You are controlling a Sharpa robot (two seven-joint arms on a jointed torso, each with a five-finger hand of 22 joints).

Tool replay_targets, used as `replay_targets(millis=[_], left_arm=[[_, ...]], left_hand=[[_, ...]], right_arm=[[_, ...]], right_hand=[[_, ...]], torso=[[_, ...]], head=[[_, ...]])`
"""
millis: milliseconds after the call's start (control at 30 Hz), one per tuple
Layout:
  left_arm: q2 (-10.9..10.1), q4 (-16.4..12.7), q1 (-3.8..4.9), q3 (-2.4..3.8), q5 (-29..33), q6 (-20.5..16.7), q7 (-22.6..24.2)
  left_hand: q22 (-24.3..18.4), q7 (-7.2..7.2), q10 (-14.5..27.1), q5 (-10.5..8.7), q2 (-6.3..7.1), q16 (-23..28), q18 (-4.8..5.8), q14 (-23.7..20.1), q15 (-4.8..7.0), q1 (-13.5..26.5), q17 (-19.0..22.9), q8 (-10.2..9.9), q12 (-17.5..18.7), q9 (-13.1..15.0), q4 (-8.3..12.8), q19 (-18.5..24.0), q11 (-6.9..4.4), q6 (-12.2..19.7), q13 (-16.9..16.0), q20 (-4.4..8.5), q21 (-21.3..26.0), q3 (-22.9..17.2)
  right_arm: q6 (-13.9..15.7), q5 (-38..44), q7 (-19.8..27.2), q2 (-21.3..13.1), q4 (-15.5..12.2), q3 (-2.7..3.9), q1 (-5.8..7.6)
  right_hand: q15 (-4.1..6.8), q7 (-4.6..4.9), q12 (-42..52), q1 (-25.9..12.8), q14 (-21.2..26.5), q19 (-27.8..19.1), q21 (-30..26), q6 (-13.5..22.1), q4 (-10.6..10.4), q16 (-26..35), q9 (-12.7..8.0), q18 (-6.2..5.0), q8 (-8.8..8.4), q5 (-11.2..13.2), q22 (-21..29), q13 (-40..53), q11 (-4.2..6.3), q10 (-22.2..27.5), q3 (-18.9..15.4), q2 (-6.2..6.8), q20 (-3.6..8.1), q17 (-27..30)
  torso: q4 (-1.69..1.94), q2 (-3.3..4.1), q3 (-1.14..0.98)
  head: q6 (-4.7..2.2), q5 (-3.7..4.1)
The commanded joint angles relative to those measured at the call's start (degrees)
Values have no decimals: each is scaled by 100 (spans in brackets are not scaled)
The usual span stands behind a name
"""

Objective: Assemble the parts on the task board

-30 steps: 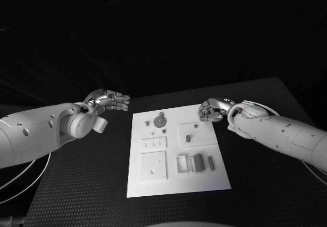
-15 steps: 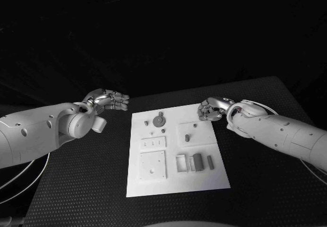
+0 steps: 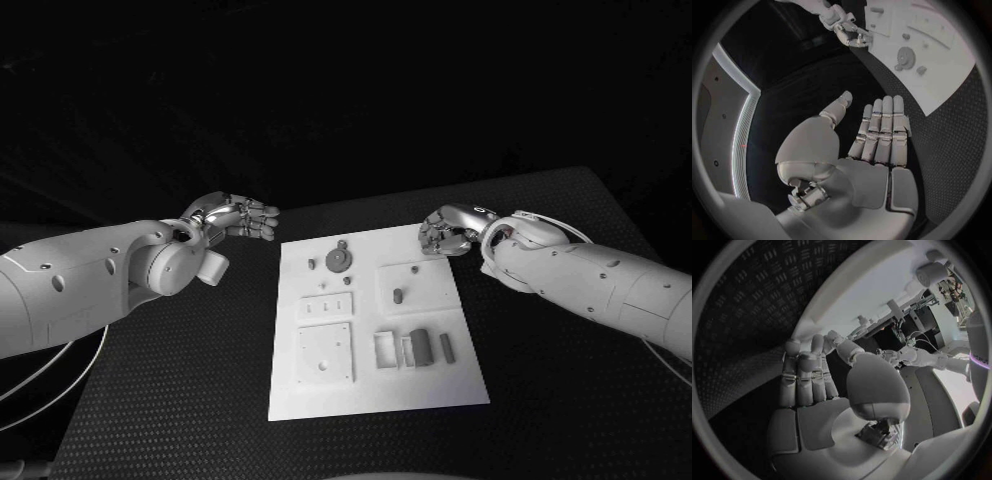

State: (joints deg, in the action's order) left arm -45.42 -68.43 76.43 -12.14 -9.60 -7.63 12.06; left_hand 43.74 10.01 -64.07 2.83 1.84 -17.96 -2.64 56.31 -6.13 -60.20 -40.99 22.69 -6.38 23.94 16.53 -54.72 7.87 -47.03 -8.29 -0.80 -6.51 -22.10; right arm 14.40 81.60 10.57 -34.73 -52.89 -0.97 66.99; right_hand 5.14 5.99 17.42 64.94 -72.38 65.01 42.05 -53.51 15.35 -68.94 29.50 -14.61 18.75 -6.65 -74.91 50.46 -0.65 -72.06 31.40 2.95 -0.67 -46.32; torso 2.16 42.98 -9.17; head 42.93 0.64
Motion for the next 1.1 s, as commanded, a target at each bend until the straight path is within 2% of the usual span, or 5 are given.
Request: replay_targets(millis=[33,333,567,767,1100], left_arm=[[37,-7,4,8,-137,186,-51],[76,-5,7,19,-943,348,-723],[126,-264,34,31,-1370,30,-1404],[220,-494,35,30,-1407,-273,-1438],[465,-650,34,28,-1400,-778,-1030]], left_hand=[[9,0,-45,-1,-71,-34,-22,49,3,14,-15,42,-11,9,-8,-44,6,-69,-11,18,-16,-9],[120,-144,-381,0,-154,-168,-48,367,155,287,-182,146,-133,42,-60,-333,-144,-414,-92,157,-153,20],[243,-273,-768,-2,-39,-355,-60,699,334,598,-426,204,-295,62,-44,-610,-322,-707,-226,306,-299,79],[274,-202,-745,9,306,-324,-22,666,337,937,-524,74,-271,14,-99,-597,-315,-576,-289,346,-284,194],[298,-224,-735,-2,331,-282,-22,662,359,1569,-659,47,-253,26,-113,-593,-331,-611,-391,386,-246,514]], right_arm=[[-33,109,-94,-18,-68,3,72],[-185,126,-122,-91,-492,37,299],[-359,251,-228,-75,-869,50,436],[-528,323,-384,-48,-1352,50,462],[-882,616,-849,384,-1443,35,460]], right_hand=[[49,84,-43,-47,5,33,41,-161,-45,19,23,-39,48,-16,-121,19,6,-74,12,-33,4,-6],[80,51,-75,-84,-19,56,64,-234,-78,11,61,-39,68,-16,-121,65,38,-172,16,-23,20,-13],[92,39,-89,-101,-30,65,74,-263,-88,7,78,-39,74,-14,-121,89,51,-212,14,-6,26,-15],[98,33,-108,-138,-32,66,78,-273,-114,10,88,-39,70,-13,-119,106,57,-234,6,12,28,-16],[103,29,-121,-147,-34,69,80,-276,-118,11,93,-39,66,-14,-118,116,61,-243,6,22,32,-16]], torso=[[7,3,-15],[-9,-11,-18],[-46,-59,14],[-95,-122,50],[-185,-200,100]], head=[[-22,-40],[-54,-54],[-141,-63],[-173,-143],[-178,-244]])
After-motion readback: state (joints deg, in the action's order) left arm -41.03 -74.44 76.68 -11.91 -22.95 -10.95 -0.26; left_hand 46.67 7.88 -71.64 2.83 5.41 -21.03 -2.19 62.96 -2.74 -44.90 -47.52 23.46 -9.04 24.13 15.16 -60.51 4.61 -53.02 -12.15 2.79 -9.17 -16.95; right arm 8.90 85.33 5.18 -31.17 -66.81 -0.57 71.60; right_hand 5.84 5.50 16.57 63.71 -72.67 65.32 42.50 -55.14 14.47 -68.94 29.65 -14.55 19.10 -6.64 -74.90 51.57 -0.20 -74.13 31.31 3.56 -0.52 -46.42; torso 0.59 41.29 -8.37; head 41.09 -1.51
